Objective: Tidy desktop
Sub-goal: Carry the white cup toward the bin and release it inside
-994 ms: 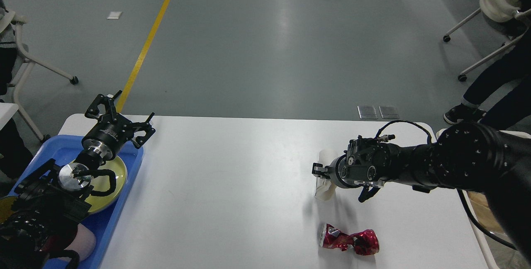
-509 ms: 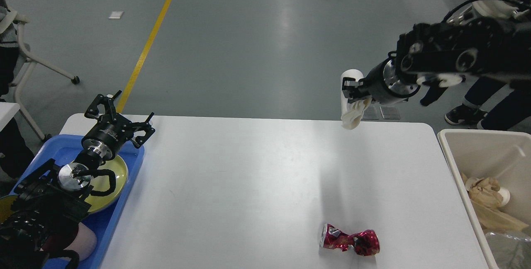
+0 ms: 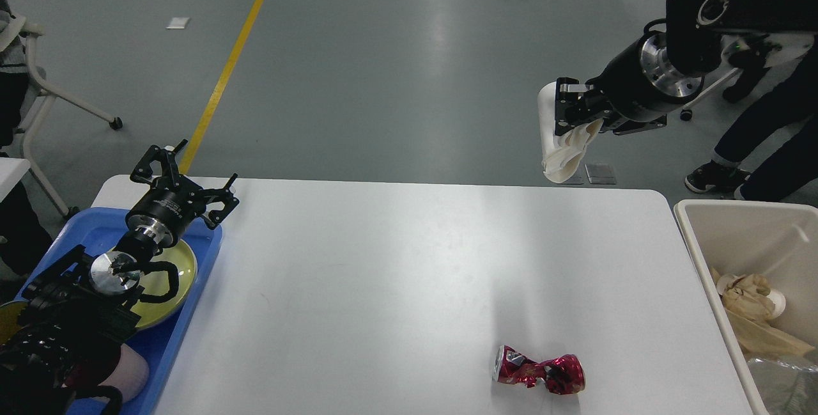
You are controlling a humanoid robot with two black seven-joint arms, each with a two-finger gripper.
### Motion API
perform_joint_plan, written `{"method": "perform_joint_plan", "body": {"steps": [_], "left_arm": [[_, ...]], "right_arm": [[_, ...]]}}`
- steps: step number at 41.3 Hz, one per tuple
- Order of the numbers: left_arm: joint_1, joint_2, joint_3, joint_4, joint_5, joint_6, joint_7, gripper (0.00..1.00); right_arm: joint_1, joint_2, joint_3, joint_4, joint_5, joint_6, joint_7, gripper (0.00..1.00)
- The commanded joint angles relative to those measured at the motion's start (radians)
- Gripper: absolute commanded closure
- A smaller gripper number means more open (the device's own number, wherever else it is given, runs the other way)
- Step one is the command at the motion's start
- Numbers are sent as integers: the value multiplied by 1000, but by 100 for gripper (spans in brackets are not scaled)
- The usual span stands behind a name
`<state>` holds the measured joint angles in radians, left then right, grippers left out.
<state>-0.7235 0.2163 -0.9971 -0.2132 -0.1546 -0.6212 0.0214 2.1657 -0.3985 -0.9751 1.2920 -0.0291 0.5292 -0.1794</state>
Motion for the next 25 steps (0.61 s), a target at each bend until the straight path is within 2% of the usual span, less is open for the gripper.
{"method": "perform_joint_plan", "body": {"steps": [1,7,17,25], "left_arm": [[-1,0,0,0,0,0,0,0],[-1,0,0,0,0,0,0,0],[-1,0,0,0,0,0,0,0],[-1,0,0,0,0,0,0,0]], "right_arm": [[49,-11,4,12,-2,40,0,100],[86,-31,6,16,-2,84,0,100],[94,-56,0,16,0,86,0,100],[118,-25,-7,13,6,84,0,100]]}}
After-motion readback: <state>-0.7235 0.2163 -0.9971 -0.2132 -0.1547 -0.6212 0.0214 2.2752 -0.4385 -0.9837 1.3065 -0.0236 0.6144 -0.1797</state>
